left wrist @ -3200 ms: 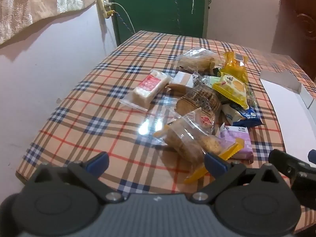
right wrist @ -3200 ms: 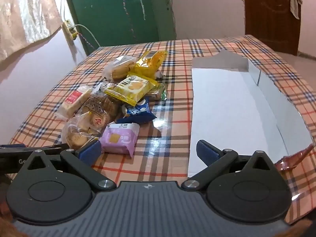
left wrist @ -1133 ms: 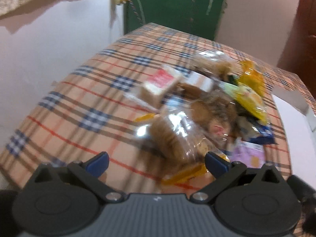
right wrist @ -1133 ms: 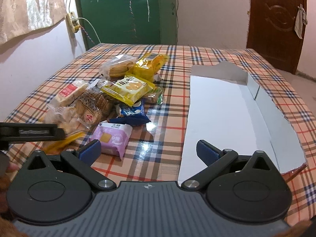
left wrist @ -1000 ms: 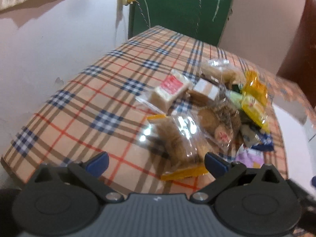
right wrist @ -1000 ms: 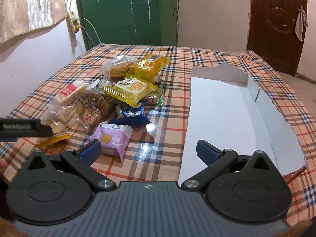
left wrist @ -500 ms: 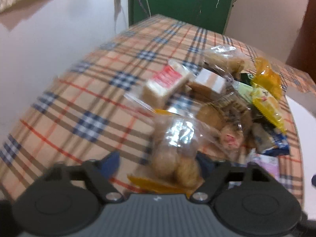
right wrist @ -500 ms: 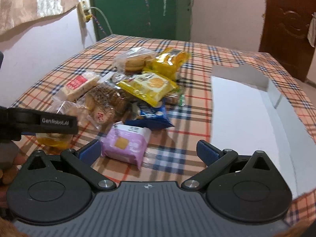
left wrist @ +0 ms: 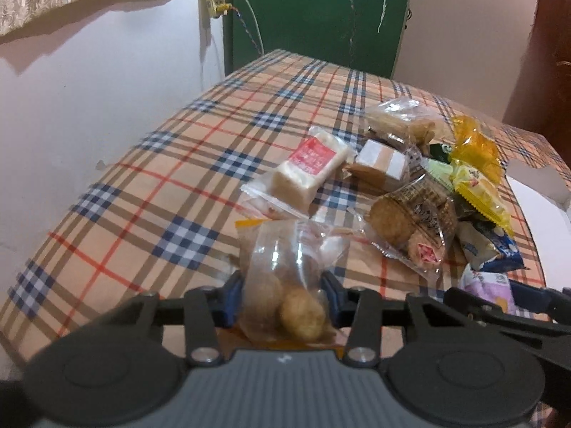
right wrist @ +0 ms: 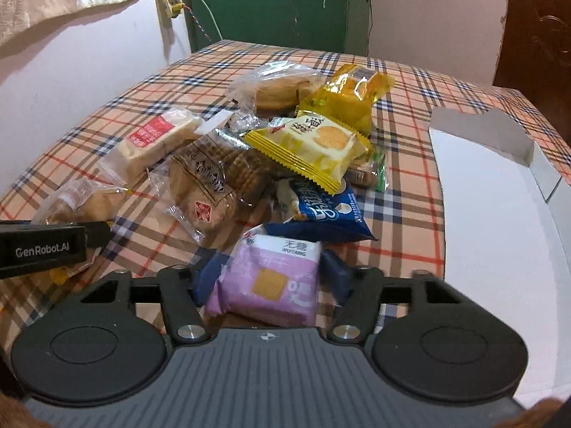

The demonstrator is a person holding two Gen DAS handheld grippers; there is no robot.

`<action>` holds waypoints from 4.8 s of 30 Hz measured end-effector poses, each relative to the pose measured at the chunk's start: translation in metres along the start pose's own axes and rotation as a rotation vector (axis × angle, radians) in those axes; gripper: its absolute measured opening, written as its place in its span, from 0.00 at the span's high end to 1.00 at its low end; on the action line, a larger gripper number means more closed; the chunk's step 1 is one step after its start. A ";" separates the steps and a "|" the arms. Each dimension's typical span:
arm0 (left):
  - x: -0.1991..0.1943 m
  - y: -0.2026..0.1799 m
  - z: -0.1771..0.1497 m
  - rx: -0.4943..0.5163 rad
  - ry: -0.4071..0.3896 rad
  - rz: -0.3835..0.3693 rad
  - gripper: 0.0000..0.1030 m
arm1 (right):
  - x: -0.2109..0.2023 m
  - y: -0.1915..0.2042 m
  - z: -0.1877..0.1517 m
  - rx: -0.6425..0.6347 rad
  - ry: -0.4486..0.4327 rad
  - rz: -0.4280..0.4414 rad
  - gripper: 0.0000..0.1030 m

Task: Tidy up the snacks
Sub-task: 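Grasp the clear cookie bag with the left tool while the right tool grasps the pink-purple pack, then carry both packs over the white box and open both tools to drop them, then withdraw both tools from the box back toward the snack pile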

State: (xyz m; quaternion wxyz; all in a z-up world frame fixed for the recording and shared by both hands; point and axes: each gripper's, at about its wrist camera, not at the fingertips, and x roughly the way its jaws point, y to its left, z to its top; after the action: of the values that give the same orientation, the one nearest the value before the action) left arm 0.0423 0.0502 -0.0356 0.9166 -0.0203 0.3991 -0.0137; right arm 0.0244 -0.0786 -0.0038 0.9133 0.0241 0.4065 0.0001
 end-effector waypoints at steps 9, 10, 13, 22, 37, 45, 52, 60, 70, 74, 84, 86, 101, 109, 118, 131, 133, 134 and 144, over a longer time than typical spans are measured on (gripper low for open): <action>-0.018 -0.006 -0.007 0.015 -0.020 -0.037 0.59 | -0.035 -0.015 -0.005 0.037 -0.011 0.045 0.36; -0.022 -0.007 -0.007 0.020 -0.027 -0.038 0.59 | -0.040 -0.016 -0.005 0.032 -0.020 0.045 0.36; -0.034 -0.012 -0.007 0.025 -0.045 -0.047 0.59 | -0.057 -0.017 -0.004 0.022 -0.049 0.042 0.36; -0.063 -0.037 -0.006 0.075 -0.085 -0.083 0.59 | -0.096 -0.028 -0.001 0.015 -0.108 0.013 0.36; -0.087 -0.084 0.005 0.141 -0.116 -0.175 0.59 | -0.142 -0.066 0.004 0.038 -0.169 -0.075 0.36; -0.090 -0.114 0.010 0.185 -0.103 -0.225 0.59 | -0.153 -0.092 0.005 0.081 -0.170 -0.114 0.36; -0.096 -0.144 0.019 0.222 -0.121 -0.264 0.59 | -0.159 -0.118 0.011 0.119 -0.190 -0.153 0.36; -0.091 -0.183 0.025 0.259 -0.131 -0.290 0.59 | -0.158 -0.154 0.023 0.151 -0.206 -0.197 0.36; -0.079 -0.224 0.038 0.282 -0.124 -0.292 0.58 | -0.155 -0.199 0.041 0.179 -0.219 -0.229 0.36; -0.072 -0.236 0.042 0.295 -0.120 -0.287 0.58 | -0.153 -0.214 0.048 0.187 -0.218 -0.236 0.36; -0.048 -0.258 0.048 0.312 -0.083 -0.284 0.58 | -0.128 -0.239 0.065 0.189 -0.184 -0.240 0.36; -0.043 -0.261 0.048 0.315 -0.078 -0.282 0.58 | -0.119 -0.244 0.067 0.191 -0.174 -0.240 0.36; -0.005 -0.284 0.052 0.331 -0.041 -0.292 0.58 | -0.061 -0.269 0.083 0.200 -0.110 -0.236 0.36; 0.013 -0.299 0.055 0.336 -0.023 -0.328 0.58 | -0.034 -0.278 0.095 0.185 -0.088 -0.242 0.36; 0.006 -0.304 0.053 0.361 -0.029 -0.412 0.37 | -0.039 -0.283 0.102 0.174 -0.119 -0.274 0.10; -0.031 -0.254 0.059 0.307 -0.055 -0.270 0.25 | -0.107 -0.254 0.076 0.160 -0.172 -0.317 0.00; -0.037 -0.245 0.058 0.297 -0.065 -0.255 0.23 | -0.115 -0.248 0.071 0.158 -0.174 -0.319 0.00; -0.040 -0.241 0.058 0.293 -0.068 -0.244 0.22 | -0.116 -0.246 0.070 0.155 -0.170 -0.318 0.00; -0.060 -0.207 0.053 0.264 -0.086 -0.188 0.18 | -0.133 -0.213 0.053 0.144 -0.157 -0.287 0.00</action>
State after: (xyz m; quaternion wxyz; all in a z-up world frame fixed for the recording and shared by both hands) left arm 0.0383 -0.1524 0.0539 0.9223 0.0625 0.3504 -0.1508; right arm -0.0292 -0.2958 0.1213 0.9287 0.0309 0.3324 -0.1613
